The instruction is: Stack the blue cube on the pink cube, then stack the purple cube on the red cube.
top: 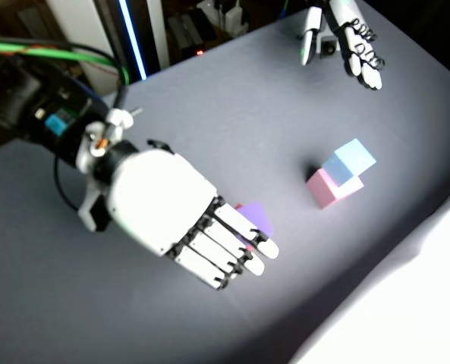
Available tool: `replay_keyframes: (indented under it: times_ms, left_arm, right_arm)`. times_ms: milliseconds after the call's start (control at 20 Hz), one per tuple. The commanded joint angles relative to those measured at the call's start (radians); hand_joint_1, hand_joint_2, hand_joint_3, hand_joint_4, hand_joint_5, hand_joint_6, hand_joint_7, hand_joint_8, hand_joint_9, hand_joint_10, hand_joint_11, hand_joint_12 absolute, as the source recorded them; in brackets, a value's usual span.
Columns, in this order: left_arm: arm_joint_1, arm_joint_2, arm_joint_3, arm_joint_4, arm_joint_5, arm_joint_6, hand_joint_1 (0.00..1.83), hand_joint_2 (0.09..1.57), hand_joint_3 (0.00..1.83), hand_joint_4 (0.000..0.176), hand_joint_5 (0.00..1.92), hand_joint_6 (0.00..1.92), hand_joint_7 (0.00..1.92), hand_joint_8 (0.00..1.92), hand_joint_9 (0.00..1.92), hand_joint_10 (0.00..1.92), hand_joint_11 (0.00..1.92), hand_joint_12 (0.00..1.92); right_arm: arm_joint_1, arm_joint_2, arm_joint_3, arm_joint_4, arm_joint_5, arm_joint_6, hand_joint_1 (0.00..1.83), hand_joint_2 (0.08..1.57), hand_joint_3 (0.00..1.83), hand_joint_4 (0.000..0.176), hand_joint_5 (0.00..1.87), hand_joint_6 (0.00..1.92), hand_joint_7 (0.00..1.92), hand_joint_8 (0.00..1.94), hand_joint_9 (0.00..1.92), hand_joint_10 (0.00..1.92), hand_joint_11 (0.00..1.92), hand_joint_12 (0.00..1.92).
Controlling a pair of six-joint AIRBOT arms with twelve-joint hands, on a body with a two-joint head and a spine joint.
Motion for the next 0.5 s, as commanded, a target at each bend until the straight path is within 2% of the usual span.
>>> replay_keyframes:
  times_ms: [0, 50, 150, 200, 250, 300, 350, 400, 450]
  left_arm:
    - [-0.004, 0.007, -0.003, 0.002, -0.126, -0.005, 0.53, 1.32, 0.0, 0.131, 0.0, 0.0, 0.0, 0.0, 0.0, 0.0, 0.0, 0.0]
    - [-0.003, 0.007, -0.003, 0.002, -0.127, -0.005, 0.54, 1.32, 0.0, 0.13, 0.0, 0.0, 0.0, 0.0, 0.0, 0.0, 0.0, 0.0]
    - [-0.001, 0.009, -0.005, 0.002, -0.133, -0.005, 0.55, 1.32, 0.0, 0.127, 0.01, 0.0, 0.0, 0.0, 0.0, 0.0, 0.0, 0.0]
    - [0.0, 0.01, -0.007, 0.002, -0.14, -0.005, 0.57, 1.31, 0.0, 0.149, 0.01, 0.0, 0.0, 0.0, 0.0, 0.0, 0.0, 0.0]
    - [0.001, 0.011, -0.01, 0.002, -0.149, -0.005, 0.58, 1.31, 0.0, 0.14, 0.01, 0.0, 0.0, 0.0, 0.0, 0.0, 0.0, 0.0]
    - [0.001, 0.012, -0.012, 0.002, -0.157, -0.004, 0.58, 1.31, 0.0, 0.132, 0.01, 0.0, 0.0, 0.0, 0.0, 0.0, 0.0, 0.0]
    - [0.002, 0.013, -0.014, 0.002, -0.164, -0.004, 0.57, 1.32, 0.0, 0.128, 0.0, 0.0, 0.0, 0.0, 0.0, 0.0, 0.0, 0.0]
    - [0.003, 0.014, -0.016, 0.002, -0.172, -0.004, 0.57, 1.32, 0.0, 0.128, 0.0, 0.0, 0.0, 0.0, 0.0, 0.0, 0.0, 0.0]
    - [0.005, 0.015, -0.02, 0.002, -0.185, -0.004, 0.57, 1.32, 0.0, 0.133, 0.0, 0.0, 0.0, 0.0, 0.0, 0.0, 0.0, 0.0]
  right_arm:
    - [0.0, 0.02, -0.009, -0.022, 0.129, 0.0, 0.56, 1.34, 0.0, 0.014, 0.0, 0.0, 0.0, 0.0, 0.0, 0.68, 0.0, 1.66]
    - [-0.015, 0.035, -0.027, -0.022, 0.149, 0.0, 0.59, 1.34, 0.0, 0.0, 0.0, 0.0, 0.0, 0.0, 0.0, 0.75, 0.0, 1.64]
    - [-0.045, 0.067, -0.073, -0.023, 0.199, 0.001, 0.62, 1.33, 0.0, 0.0, 0.0, 0.0, 0.0, 0.0, 0.0, 0.74, 0.0, 1.61]
    - [-0.067, 0.089, -0.106, -0.034, 0.241, 0.001, 0.64, 1.33, 0.0, 0.029, 0.0, 0.0, 0.0, 0.0, 0.0, 0.74, 0.0, 1.57]
    - [-0.101, 0.117, -0.149, -0.05, 0.295, 0.003, 0.62, 1.33, 0.0, 0.006, 0.0, 0.0, 0.01, 0.0, 0.0, 0.73, 0.0, 1.57]
    - [-0.132, 0.138, -0.179, -0.072, 0.347, 0.025, 0.6, 1.34, 0.0, 0.004, 0.0, 0.0, 0.0, 0.0, 0.0, 0.69, 0.0, 1.58]
    - [-0.175, 0.159, -0.203, -0.095, 0.4, 0.07, 0.58, 1.35, 0.0, 0.022, 0.0, 0.0, 0.0, 0.0, 0.0, 0.47, 0.0, 1.42]
    - [-0.224, 0.175, -0.223, -0.12, 0.46, 0.142, 0.58, 1.35, 0.0, 0.022, 0.0, 0.0, 0.0, 0.0, 0.0, 0.47, 0.0, 1.42]
    - [-0.296, 0.19, -0.24, -0.147, 0.548, 0.246, 0.6, 1.37, 0.0, 0.039, 0.0, 0.0, 0.0, 0.0, 0.0, 0.2, 0.0, 0.85]
